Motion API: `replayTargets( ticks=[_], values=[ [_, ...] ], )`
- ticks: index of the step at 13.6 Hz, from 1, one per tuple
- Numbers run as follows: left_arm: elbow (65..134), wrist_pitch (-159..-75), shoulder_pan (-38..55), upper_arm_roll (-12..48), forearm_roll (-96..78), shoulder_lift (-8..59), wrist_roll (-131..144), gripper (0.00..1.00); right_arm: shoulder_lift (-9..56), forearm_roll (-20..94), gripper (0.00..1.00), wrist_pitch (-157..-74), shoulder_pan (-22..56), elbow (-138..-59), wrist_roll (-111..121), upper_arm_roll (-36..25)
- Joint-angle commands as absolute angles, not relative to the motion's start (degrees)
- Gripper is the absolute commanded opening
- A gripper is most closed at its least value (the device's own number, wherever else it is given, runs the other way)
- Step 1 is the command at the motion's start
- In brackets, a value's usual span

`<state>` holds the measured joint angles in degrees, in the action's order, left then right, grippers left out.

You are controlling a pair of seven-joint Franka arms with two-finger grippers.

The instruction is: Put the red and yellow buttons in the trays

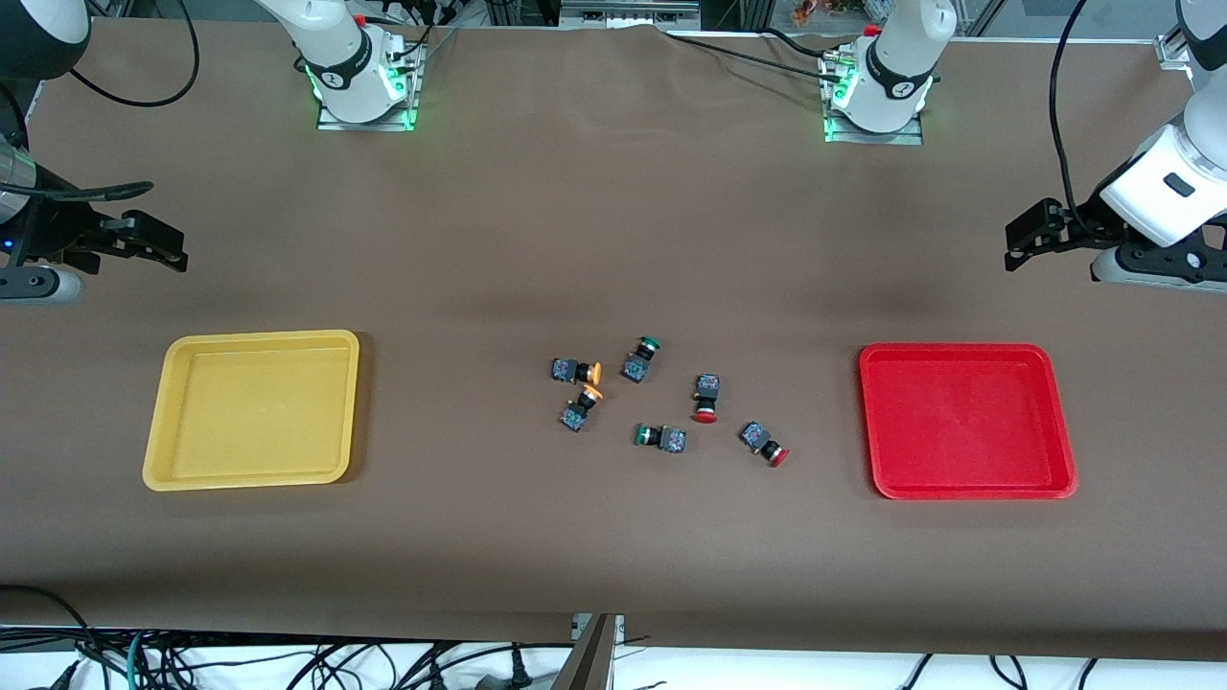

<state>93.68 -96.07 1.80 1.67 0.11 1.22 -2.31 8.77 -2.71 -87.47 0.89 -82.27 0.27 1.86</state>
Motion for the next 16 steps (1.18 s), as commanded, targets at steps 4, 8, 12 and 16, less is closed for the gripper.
replayTargets(
  ticks=[4,8,12,16],
  values=[
    [92.2,-94.66,1.85,1.58,0.53,1.58,-3.08,1.0,9.58,-2.37,1.0,-87.45,0.97,-80.77,-0.18,2.11],
    [90.7,-92.29,1.5,5.0,0.53,1.32,-1.07,1.0,9.58,-2.28,1.0,-87.37,1.05,-80.86,-0.18,2.46],
    [90.62,-92.2,1.84,5.88,0.53,1.32,0.43,1.0,11.33,-2.46,1.0,-87.01,5.7,-81.3,-0.79,2.55],
    [90.53,-94.82,2.02,13.16,0.18,4.74,8.23,1.0,15.36,-2.46,1.0,-87.54,9.66,-81.12,-0.44,2.55]
  ],
)
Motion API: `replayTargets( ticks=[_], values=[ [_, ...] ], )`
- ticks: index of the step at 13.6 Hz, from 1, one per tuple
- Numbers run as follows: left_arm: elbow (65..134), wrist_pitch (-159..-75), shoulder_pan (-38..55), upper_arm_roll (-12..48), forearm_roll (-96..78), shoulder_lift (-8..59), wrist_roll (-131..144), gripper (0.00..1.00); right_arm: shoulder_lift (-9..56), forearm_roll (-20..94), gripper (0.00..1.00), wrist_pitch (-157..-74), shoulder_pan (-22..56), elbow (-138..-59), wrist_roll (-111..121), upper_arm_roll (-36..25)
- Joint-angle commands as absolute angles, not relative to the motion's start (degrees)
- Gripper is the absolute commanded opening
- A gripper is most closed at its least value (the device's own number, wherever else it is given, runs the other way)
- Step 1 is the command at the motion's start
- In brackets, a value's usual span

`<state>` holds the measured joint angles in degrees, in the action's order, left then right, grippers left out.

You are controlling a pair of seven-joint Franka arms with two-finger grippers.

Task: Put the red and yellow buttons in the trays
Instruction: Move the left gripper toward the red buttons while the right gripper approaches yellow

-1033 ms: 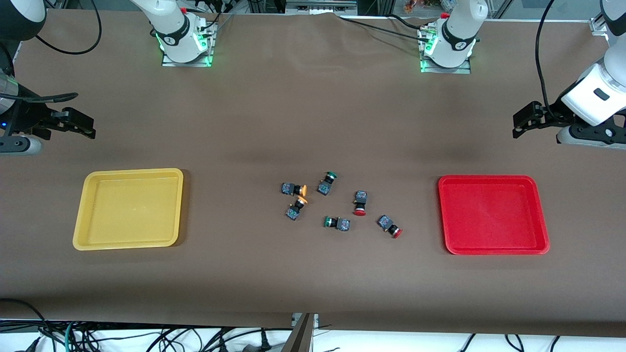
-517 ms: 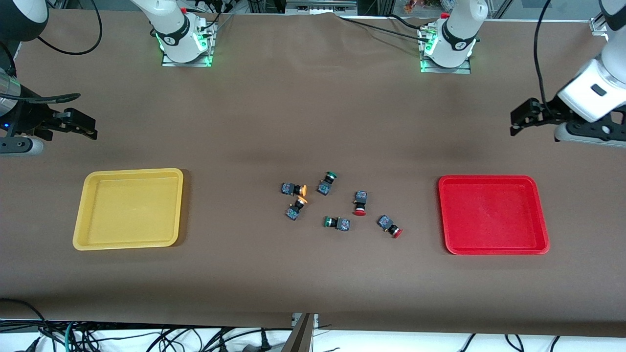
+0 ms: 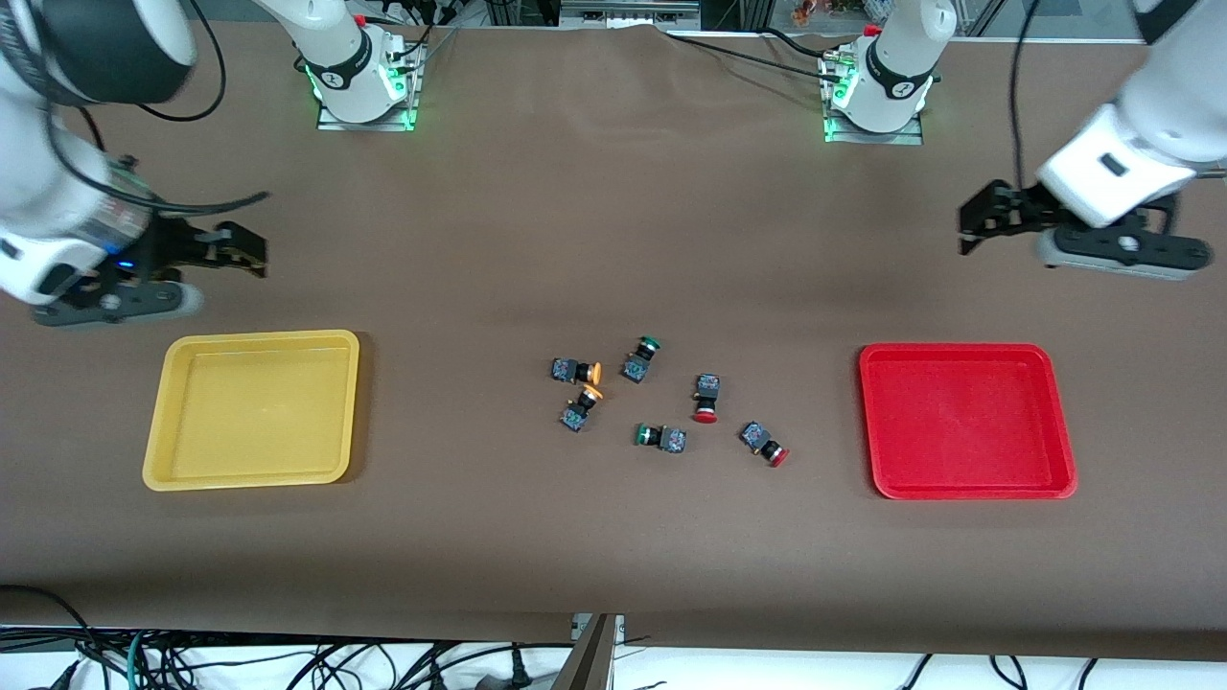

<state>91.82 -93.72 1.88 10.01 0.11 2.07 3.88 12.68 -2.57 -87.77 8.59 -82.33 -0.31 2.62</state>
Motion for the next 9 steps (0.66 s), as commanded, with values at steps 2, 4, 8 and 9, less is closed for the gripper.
replayTargets(
  ticks=[2,4,8,9],
  values=[
    [90.44,-96.67,2.2,17.29,0.35,7.63,14.64,1.0,18.53,-2.81,1.0,-88.32,12.55,-81.04,-0.53,2.55],
    [89.22,-97.29,3.94,19.94,0.26,11.32,21.41,1.0,20.82,-2.38,1.0,-90.26,12.92,-81.04,-0.18,2.55],
    [82.62,-97.29,11.67,19.78,2.1,19.94,32.95,1.0,23.37,-0.72,1.0,-93.42,14.84,-81.04,-1.58,2.55],
    [82.36,-97.47,13.52,19.86,4.63,21.17,34.0,1.0,23.99,0.25,1.0,-94.65,15.64,-81.04,-3.84,2.64]
  ],
)
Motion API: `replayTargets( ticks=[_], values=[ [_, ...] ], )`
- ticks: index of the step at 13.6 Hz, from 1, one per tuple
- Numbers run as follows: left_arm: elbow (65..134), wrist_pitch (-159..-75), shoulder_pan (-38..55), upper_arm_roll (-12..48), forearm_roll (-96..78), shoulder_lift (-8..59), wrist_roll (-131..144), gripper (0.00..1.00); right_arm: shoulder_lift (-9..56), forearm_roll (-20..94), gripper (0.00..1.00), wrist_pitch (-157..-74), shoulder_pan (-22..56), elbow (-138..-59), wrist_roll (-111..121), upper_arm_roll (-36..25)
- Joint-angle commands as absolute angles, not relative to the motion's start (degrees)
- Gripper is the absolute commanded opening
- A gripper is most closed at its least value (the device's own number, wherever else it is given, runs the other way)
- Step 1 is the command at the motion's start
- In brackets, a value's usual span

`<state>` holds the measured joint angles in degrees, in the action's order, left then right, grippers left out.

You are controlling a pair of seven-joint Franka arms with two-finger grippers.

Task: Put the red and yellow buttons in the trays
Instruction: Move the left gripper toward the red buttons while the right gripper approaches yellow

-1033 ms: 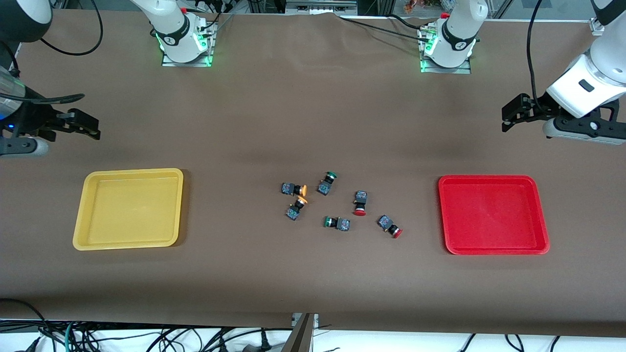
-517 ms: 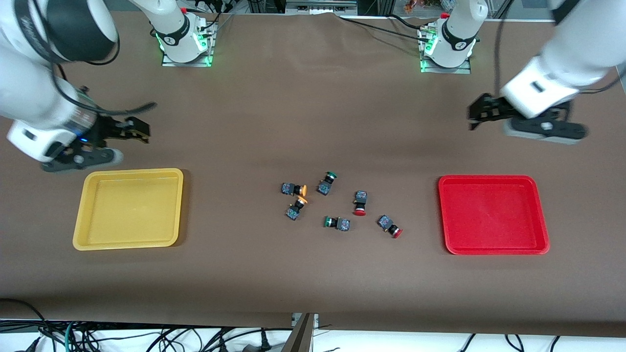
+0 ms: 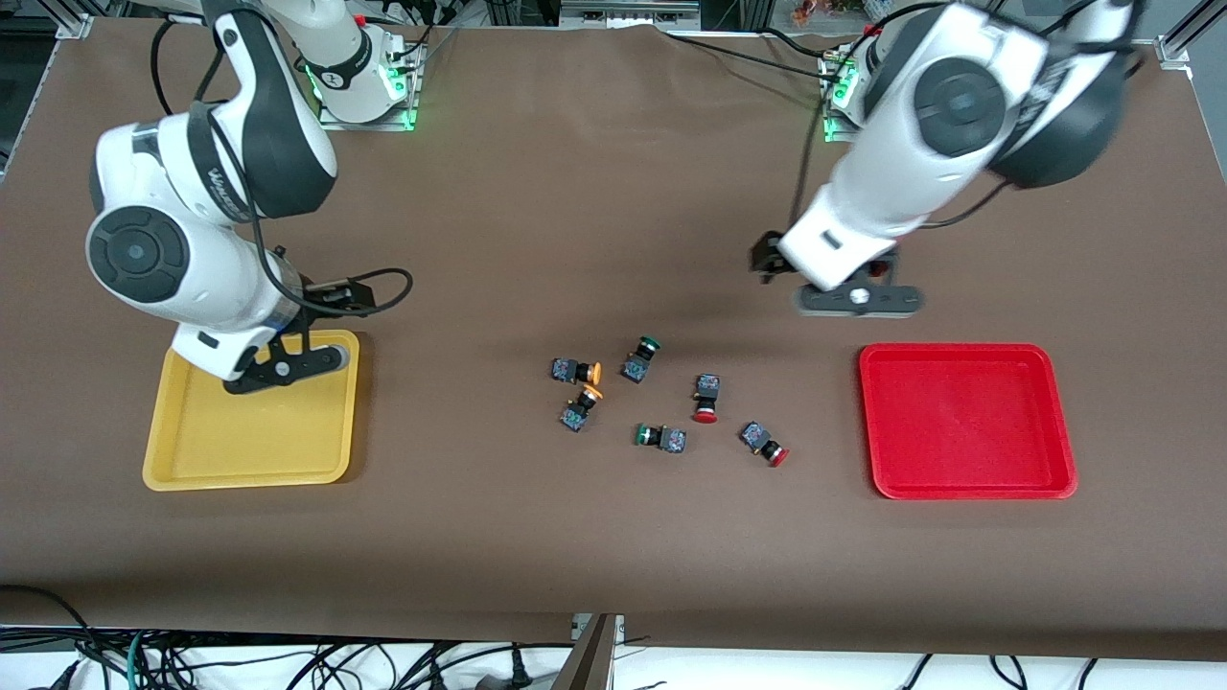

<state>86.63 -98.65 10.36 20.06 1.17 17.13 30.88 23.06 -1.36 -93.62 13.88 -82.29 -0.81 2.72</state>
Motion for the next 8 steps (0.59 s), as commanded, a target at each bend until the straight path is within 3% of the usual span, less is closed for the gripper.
replayTargets(
  ticks=[1,8],
  values=[
    [82.27,-98.6,15.28,19.86,7.01,22.23,35.84,1.0,24.52,0.44,1.0,-95.79,16.95,-81.04,-7.7,2.55],
    [83.14,-110.37,15.56,19.43,8.26,29.43,40.96,1.0,29.96,-0.09,1.0,-104.05,23.9,-81.12,-22.68,2.55]
  ],
)
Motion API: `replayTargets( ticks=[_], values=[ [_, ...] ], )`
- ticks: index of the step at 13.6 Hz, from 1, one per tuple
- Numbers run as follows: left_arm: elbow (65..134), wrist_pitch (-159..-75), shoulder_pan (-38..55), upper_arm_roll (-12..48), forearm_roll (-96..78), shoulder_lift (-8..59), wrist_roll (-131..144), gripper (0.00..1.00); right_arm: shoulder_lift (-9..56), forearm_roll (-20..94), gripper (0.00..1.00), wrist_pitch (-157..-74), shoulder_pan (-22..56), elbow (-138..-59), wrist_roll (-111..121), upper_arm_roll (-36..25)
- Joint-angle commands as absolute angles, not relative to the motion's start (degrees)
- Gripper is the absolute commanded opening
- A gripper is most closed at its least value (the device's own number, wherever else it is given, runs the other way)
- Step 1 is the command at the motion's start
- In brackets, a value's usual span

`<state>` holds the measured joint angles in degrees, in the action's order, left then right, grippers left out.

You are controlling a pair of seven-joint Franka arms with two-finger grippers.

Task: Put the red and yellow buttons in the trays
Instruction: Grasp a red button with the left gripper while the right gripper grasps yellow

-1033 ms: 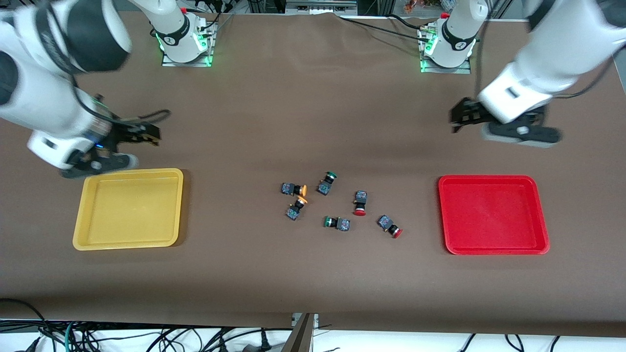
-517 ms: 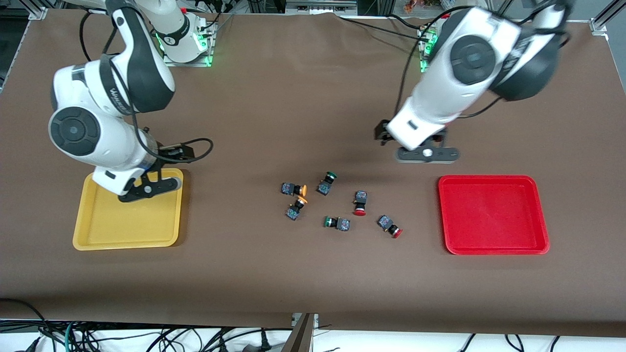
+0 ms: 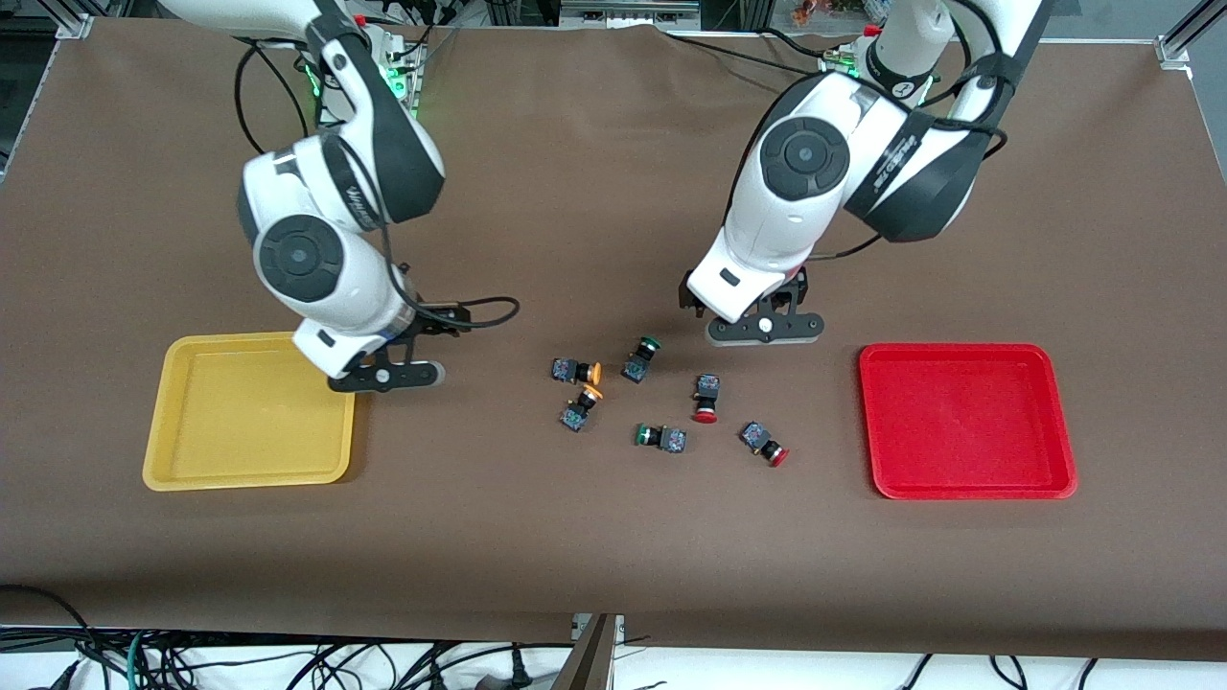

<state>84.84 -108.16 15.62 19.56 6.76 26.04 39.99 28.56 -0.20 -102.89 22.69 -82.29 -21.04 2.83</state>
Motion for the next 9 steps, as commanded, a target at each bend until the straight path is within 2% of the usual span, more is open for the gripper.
replayTargets(
  ticks=[1,7,9],
  values=[
    [83.32,-111.96,15.47,19.34,9.13,30.66,40.96,1.0,30.58,-0.17,1.0,-104.58,25.39,-81.12,-22.76,2.55],
    [83.67,-121.8,15.12,19.16,16.33,39.71,43.06,1.0,34.79,-1.41,1.0,-110.73,30.58,-81.21,-25.84,2.46],
    [86.47,-126.01,15.12,18.9,18.54,40.51,43.42,1.0,37.43,-1.23,1.0,-114.68,31.99,-81.12,-25.14,2.46]
  ],
)
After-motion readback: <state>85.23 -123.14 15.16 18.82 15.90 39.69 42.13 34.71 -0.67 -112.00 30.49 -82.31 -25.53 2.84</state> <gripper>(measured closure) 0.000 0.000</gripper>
